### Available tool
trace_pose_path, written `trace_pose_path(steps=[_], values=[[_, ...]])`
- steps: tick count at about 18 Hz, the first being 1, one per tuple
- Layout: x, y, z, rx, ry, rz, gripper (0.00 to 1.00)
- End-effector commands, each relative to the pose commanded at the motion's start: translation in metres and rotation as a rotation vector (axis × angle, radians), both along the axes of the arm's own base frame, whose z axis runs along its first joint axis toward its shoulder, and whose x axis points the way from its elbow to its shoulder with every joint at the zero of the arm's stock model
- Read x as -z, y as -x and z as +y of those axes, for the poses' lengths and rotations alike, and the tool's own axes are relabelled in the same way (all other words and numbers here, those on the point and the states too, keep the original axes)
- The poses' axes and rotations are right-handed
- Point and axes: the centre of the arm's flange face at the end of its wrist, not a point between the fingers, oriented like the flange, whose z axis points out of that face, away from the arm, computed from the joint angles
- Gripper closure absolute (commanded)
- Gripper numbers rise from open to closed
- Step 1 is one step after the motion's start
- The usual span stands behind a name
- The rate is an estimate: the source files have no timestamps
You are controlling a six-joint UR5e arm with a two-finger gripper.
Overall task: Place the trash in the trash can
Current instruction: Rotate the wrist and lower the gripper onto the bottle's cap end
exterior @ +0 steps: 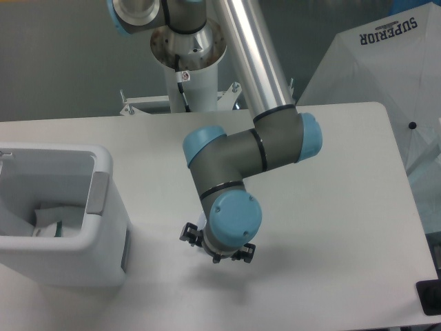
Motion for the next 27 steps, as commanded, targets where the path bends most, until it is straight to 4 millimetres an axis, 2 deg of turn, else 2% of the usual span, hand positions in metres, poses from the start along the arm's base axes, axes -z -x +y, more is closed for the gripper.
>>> trace_pose_path(steps=[8,11,14,19,23,24,27], values=[[0.025,-0.01,0.002,0.021,0.05,-0.001,0.01],[0.034,-0.014,-0.003,0.022,0.066,-0.013,0.08],[0.034,-0.016,-0.004,0.024,0.068,-0.015,0.22],[0.036,-0.016,-0.004,0.021,0.071,-0.014,0.61],[0.038,-0.015,-0.006,0.029,0.101,0.017,0.79],[0.038,-0.021,-0.002,0.041,0.106,0.023,0.84],[0.036,-0.022,-0.001,0.044,0.102,0.027,0.88]])
